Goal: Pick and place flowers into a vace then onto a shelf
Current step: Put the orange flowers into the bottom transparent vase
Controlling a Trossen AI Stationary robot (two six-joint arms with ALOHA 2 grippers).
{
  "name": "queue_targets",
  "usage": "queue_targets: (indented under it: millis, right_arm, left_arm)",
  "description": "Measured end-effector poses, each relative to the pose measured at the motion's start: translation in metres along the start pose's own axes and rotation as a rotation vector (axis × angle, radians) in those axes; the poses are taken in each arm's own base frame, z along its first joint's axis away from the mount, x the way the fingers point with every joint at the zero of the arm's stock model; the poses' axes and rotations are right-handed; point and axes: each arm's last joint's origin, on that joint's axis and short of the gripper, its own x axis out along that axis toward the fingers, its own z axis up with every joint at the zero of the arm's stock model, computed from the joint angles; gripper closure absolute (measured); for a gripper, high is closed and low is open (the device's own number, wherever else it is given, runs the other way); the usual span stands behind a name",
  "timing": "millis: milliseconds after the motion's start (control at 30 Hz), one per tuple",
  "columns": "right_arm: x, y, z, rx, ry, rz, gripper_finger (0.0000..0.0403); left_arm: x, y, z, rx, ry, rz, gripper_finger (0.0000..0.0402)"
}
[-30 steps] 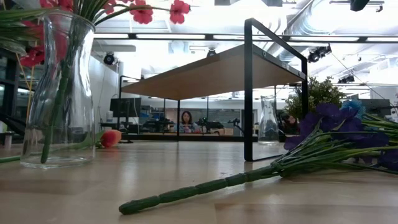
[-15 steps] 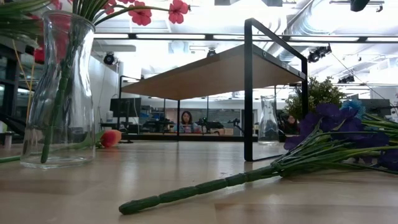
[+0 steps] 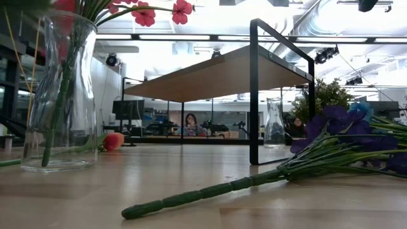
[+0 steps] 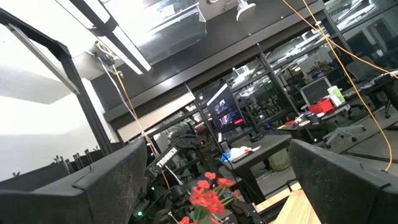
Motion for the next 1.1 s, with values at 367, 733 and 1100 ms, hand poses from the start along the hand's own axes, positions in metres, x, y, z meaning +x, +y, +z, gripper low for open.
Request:
queue_targets:
  millis: [367, 733, 1100]
  right_arm:
    - [0.0, 0.0, 0.0, 0.0, 0.002, 0.005, 0.0022]
    - [0.0, 0.002, -0.001, 0.0, 0.018, 0.053, 0.0022]
    - [0.0, 0.002, -0.001, -0.007, 0.024, 0.073, 0.0022]
  left_arm:
    - [-0.026, -0.029, 0.022, 0.067, -0.102, -0.234, 0.0364]
    - [-0.062, -0.063, 0.068, 0.219, -0.244, -0.375, 0.0364]
    - [-0.093, -0.081, 0.093, 0.243, -0.558, -0.525, 0.0364]
